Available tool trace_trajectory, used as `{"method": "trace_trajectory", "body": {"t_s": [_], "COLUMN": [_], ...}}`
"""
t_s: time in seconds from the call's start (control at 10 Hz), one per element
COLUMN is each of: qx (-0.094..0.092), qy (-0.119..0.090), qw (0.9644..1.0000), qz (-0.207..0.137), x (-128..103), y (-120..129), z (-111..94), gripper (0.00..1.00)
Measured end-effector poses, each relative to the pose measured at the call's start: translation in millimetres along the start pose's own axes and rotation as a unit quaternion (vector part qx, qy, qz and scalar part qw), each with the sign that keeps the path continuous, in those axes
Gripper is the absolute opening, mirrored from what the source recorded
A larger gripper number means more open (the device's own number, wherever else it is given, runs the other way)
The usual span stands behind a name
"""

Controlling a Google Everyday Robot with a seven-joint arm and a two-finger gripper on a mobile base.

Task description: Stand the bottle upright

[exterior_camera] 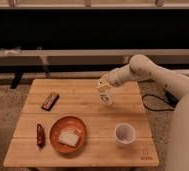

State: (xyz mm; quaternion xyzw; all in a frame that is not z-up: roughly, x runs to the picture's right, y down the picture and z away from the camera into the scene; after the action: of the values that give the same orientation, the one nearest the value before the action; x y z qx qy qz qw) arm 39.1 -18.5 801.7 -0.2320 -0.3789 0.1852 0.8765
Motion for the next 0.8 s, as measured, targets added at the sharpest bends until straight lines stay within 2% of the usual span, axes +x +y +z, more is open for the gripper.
{"method": "trace_trajectory", "body": {"t_s": [0.5, 0.8], "qx": [0.035, 0.046], "qy": [-0.041, -0.051], "qw": [0.9984, 0.9973], "qz": [0.013, 0.027], "x": [13.8, 22.9], "y": [-7.1, -9.2], "z": [-19.8, -22.9], "gripper": [0.00, 0.00]}}
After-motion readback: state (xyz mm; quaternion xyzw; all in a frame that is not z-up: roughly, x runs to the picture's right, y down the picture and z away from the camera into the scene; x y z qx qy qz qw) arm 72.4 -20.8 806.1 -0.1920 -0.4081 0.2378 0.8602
